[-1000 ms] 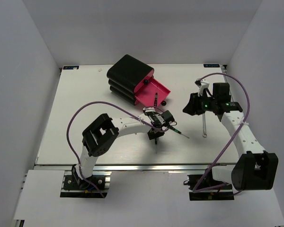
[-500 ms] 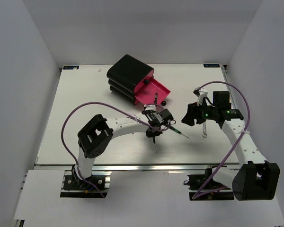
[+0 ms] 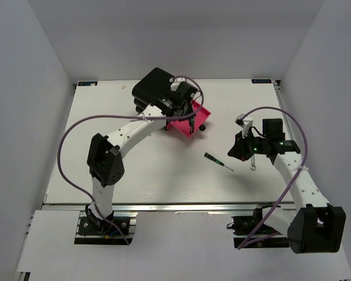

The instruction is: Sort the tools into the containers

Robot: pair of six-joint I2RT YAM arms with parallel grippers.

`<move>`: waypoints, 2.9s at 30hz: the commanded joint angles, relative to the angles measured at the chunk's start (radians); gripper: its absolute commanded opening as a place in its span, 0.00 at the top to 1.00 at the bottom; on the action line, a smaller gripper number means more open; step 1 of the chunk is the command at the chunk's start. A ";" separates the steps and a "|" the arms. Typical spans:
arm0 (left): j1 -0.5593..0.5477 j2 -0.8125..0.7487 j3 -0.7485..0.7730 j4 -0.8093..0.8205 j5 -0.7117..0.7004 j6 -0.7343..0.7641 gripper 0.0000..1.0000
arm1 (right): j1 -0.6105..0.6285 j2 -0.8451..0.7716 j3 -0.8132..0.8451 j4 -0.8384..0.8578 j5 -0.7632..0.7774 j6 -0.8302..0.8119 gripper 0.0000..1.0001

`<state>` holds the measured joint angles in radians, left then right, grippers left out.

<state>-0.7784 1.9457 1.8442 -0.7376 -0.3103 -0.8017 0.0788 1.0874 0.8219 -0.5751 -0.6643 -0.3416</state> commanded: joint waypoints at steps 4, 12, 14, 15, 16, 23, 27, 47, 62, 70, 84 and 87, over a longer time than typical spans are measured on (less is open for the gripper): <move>0.077 0.206 0.295 0.006 0.050 0.289 0.98 | -0.002 0.054 0.016 0.040 -0.026 -0.022 0.88; 0.123 0.334 0.409 0.007 0.085 0.357 0.63 | -0.002 0.083 -0.009 0.070 -0.006 -0.030 0.47; 0.125 0.326 0.398 0.009 0.086 0.357 0.45 | 0.002 0.100 -0.015 0.086 0.005 -0.045 0.42; 0.125 0.322 0.398 0.013 0.089 0.357 0.42 | 0.010 0.107 -0.018 0.093 0.012 -0.051 0.39; 0.125 0.309 0.400 0.018 0.092 0.358 0.39 | 0.022 0.115 -0.021 0.098 0.044 -0.075 0.38; 0.125 0.195 0.434 0.020 0.160 0.369 0.40 | 0.243 0.241 -0.015 0.162 0.268 -0.097 0.37; 0.125 -0.017 0.229 0.079 0.189 0.381 0.68 | 0.276 0.328 0.008 0.201 0.380 -0.065 0.37; 0.134 -1.059 -0.893 0.127 -0.047 0.052 0.25 | 0.351 0.520 0.006 0.261 0.508 -0.079 0.99; 0.139 -0.932 -0.840 0.084 -0.041 0.101 0.11 | 0.337 0.465 0.489 -0.011 0.128 0.205 1.00; 0.166 -0.857 -0.706 0.092 -0.079 0.166 0.07 | 0.337 0.624 0.612 0.240 0.242 0.712 1.00; 0.511 -0.437 -0.251 0.158 0.117 0.450 0.06 | 0.337 0.965 0.896 0.366 0.328 0.928 0.66; 0.570 -0.323 -0.171 0.199 0.166 0.479 0.06 | 0.331 1.000 0.908 0.362 0.319 0.928 0.64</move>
<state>-0.2565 1.5791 1.5902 -0.5896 -0.2298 -0.3923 0.4187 2.0678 1.6882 -0.2310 -0.3458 0.5571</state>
